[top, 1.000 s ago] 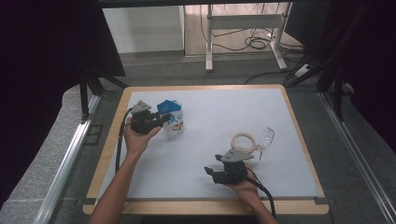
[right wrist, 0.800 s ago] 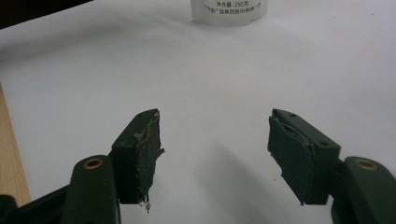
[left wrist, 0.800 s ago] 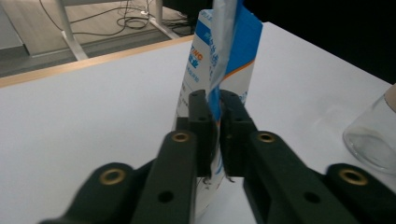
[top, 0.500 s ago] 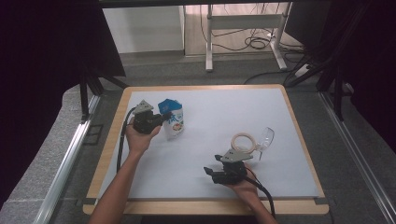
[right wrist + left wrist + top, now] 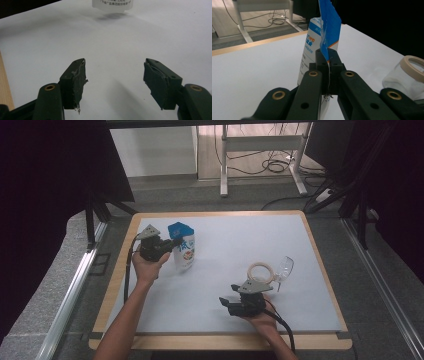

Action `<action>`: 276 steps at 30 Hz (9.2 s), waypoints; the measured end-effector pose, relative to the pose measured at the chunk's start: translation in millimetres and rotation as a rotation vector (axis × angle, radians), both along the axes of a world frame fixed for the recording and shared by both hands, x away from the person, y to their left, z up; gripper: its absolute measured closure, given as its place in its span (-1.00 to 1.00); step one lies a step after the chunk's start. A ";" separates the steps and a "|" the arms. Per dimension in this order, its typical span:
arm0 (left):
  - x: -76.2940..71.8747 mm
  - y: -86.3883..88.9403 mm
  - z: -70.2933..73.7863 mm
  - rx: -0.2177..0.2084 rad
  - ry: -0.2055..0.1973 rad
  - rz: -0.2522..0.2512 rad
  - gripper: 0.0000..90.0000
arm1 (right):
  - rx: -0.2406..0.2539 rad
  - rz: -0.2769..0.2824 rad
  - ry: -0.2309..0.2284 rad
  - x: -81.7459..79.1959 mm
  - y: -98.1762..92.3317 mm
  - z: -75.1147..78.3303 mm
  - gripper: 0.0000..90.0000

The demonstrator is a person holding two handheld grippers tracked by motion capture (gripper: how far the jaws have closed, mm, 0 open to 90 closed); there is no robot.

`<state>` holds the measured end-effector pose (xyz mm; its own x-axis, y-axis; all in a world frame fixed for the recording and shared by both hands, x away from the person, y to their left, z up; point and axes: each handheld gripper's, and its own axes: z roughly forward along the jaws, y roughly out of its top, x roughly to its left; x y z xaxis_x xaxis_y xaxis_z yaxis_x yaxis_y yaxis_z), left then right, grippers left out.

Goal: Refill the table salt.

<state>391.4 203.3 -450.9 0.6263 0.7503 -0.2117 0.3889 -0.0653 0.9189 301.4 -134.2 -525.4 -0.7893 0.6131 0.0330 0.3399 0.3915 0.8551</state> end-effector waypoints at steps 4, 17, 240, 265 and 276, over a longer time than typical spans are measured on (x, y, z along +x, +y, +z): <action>-8.4 -2.4 6.2 -0.005 -0.007 -0.026 1.00 | 0.002 0.000 -0.006 -0.6 1.4 0.0 -0.22; -24.8 -18.9 12.4 -0.025 0.001 -0.120 1.00 | 0.007 -0.004 -0.011 -1.1 4.4 -0.6 -0.23; -46.5 -126.2 55.0 -0.072 0.100 -0.526 1.00 | 0.019 -0.078 -0.190 -24.8 25.7 2.4 0.06; -12.7 -155.4 46.1 0.032 0.211 -0.532 1.00 | 0.069 -0.111 -0.031 -13.3 28.3 -6.1 0.12; -1.2 -167.5 45.9 0.065 0.241 -0.557 1.00 | 0.088 -0.141 -0.007 -10.6 27.9 -7.1 0.12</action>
<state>390.2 35.8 -405.0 0.8683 0.3401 -0.3610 0.4768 -0.3719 0.7965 290.8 -106.4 -532.5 -0.6962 0.7126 0.0861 0.3800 0.2641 0.8865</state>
